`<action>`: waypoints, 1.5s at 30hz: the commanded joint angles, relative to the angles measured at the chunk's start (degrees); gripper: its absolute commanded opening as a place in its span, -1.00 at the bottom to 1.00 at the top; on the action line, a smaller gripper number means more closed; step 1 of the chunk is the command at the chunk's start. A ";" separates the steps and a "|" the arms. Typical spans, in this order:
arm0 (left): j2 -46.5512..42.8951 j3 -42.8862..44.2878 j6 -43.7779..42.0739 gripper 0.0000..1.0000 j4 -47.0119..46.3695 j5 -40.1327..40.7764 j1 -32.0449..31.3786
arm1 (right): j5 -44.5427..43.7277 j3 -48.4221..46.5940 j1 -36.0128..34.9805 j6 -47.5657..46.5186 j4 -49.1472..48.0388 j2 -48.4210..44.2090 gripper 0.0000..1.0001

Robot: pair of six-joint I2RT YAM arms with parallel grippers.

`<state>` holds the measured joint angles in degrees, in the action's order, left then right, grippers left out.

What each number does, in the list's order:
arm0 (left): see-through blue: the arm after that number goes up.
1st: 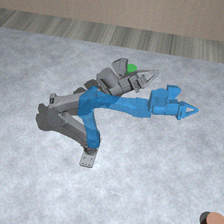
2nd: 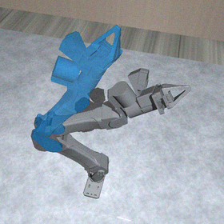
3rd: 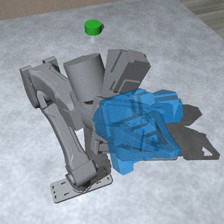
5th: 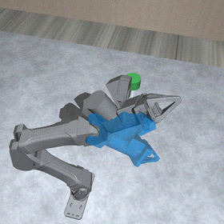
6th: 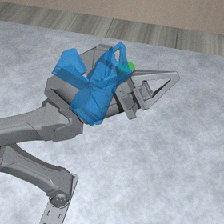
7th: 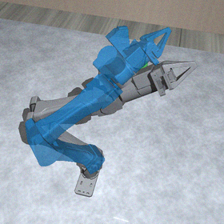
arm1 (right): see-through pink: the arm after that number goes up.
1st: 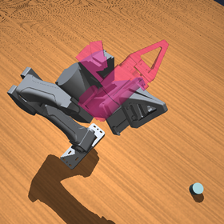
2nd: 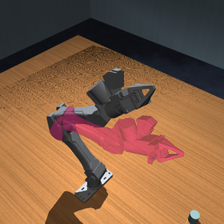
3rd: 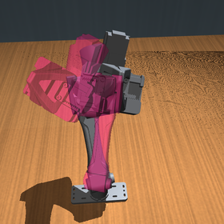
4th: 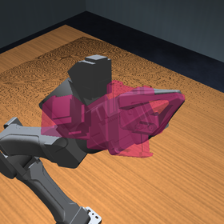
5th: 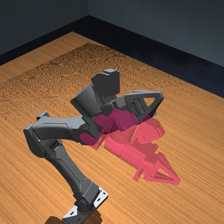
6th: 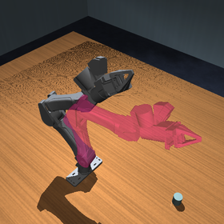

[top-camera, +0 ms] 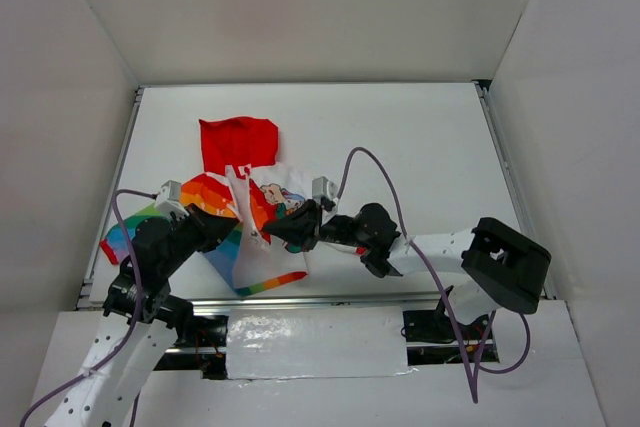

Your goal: Zip up the jacket

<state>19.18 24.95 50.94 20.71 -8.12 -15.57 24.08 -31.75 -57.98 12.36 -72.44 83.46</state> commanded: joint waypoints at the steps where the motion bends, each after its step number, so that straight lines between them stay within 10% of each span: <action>1: -1.07 2.21 -1.89 -1.00 -8.93 -5.23 0.11 | 7.82 0.55 0.84 -0.93 0.97 -0.76 -1.00; 45: -7.93 -6.31 8.47 -1.00 -15.17 -14.82 0.19 | -13.18 2.83 -1.44 13.66 -2.62 3.99 -1.00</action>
<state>10.81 19.14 58.83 9.78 -21.56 -15.55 11.40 -27.03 -58.78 26.13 -72.14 87.59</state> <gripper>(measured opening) 0.124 0.007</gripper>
